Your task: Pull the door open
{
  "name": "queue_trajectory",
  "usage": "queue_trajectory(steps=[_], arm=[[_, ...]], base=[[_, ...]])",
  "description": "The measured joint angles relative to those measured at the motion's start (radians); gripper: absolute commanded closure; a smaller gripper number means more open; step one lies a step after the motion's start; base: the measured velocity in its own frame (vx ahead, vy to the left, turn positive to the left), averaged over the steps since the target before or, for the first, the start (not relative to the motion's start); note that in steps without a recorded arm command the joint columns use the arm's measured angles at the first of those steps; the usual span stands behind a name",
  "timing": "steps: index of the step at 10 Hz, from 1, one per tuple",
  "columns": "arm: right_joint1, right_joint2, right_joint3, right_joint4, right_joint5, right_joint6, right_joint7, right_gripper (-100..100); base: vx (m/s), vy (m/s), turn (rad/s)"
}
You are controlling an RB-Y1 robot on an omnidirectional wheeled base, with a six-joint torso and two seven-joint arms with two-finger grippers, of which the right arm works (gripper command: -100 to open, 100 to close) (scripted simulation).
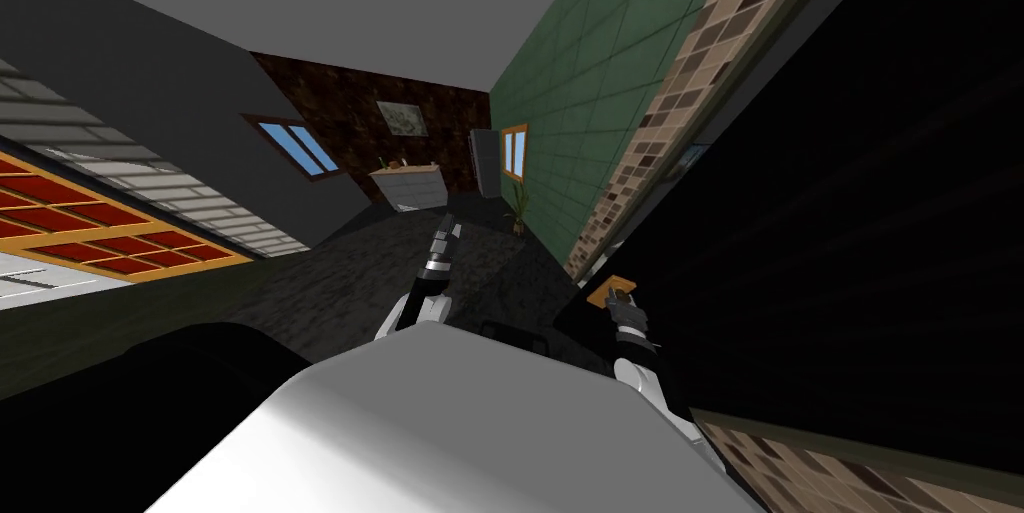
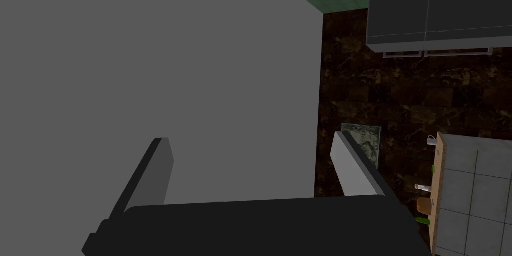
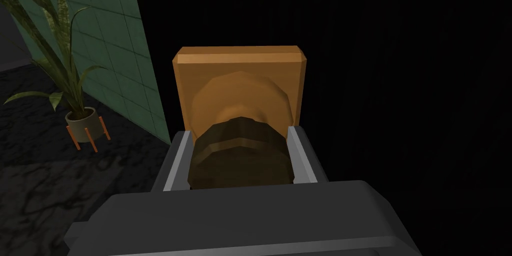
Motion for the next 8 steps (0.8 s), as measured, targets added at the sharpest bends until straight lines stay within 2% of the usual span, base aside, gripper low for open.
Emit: queue_trajectory(steps=[3,6,7,8], arm=[[0.012,-0.026,0.025,-0.004,0.006,-0.014,-0.025,100],[0.024,-0.056,0.049,-0.014,0.012,-0.03,-0.051,100],[0.027,-0.065,0.055,-0.015,0.013,-0.035,-0.059,100],[0.029,-0.065,0.058,-0.013,0.014,-0.033,-0.06,100]], base=[[-0.219,-0.061,0.139],[-0.223,-0.02,0.106],[-0.089,0.0,0.022],[-0.134,-0.026,0.116]])
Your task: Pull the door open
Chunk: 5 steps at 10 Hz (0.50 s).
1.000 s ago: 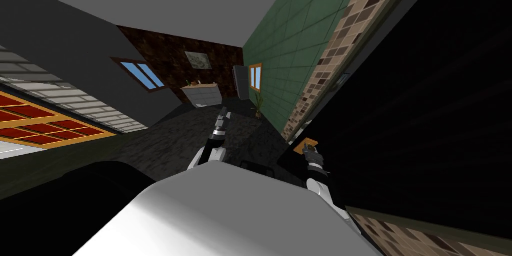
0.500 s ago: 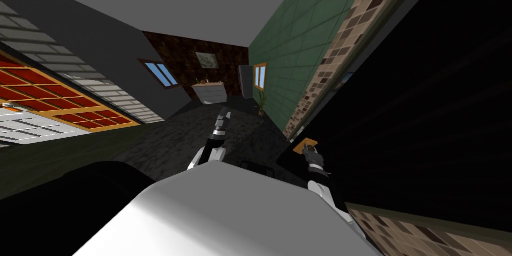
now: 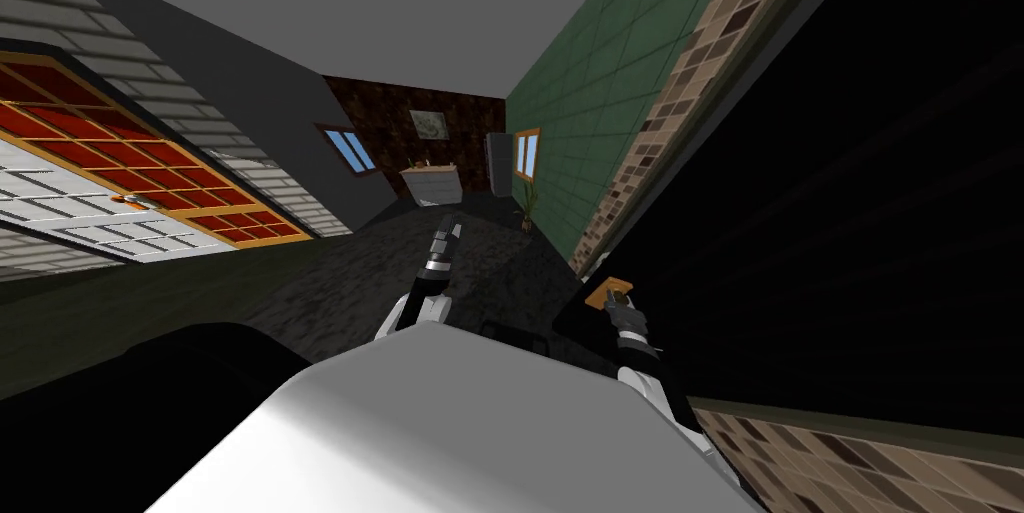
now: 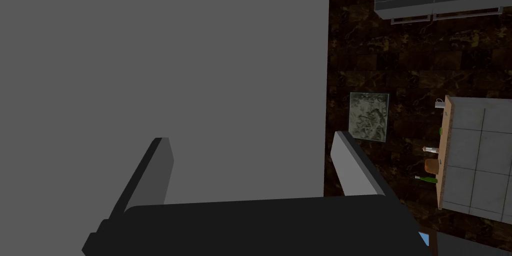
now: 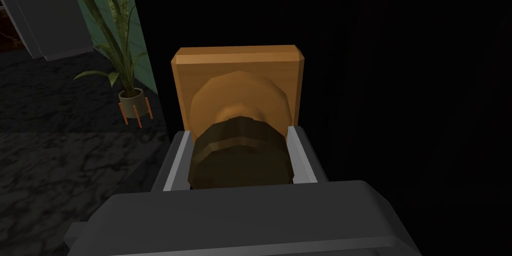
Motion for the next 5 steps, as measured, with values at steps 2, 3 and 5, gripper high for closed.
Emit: queue_trajectory(steps=[2,3,5], arm=[[0.003,-0.011,0.005,0.0,0.001,-0.007,-0.009,100],[0.003,-0.017,0.009,0.0,0.002,-0.011,-0.014,100],[0.007,-0.032,0.019,-0.002,0.005,-0.022,-0.026,100]], base=[[-0.171,-0.035,0.117],[-0.17,-0.037,0.129],[-0.208,-0.041,0.134]])
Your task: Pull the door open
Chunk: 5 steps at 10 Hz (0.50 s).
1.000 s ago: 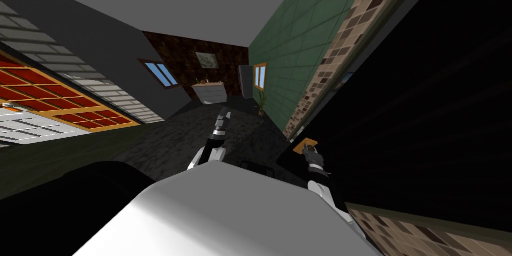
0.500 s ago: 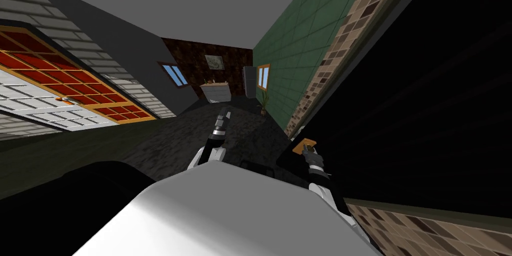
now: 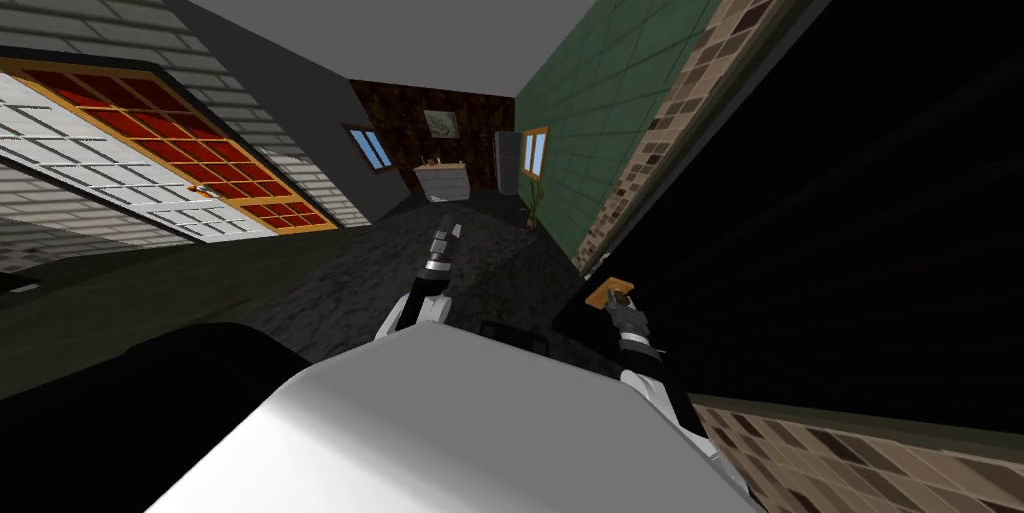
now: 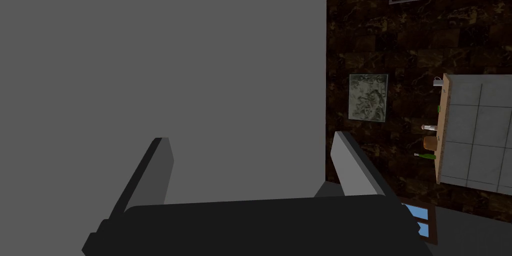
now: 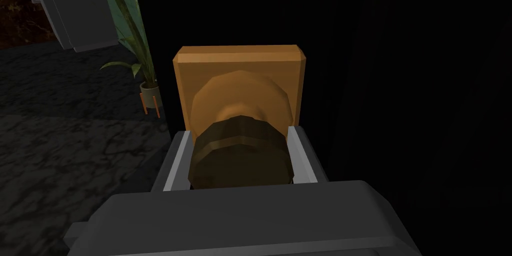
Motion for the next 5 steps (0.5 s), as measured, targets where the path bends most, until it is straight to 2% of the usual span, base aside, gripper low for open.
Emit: queue_trajectory(steps=[2,5], arm=[[0.005,-0.015,0.013,-0.001,0.003,-0.01,-0.014,100],[0.011,-0.038,0.033,-0.002,0.008,-0.024,-0.035,100]], base=[[-0.215,-0.06,0.149],[-0.194,-0.043,0.111]])
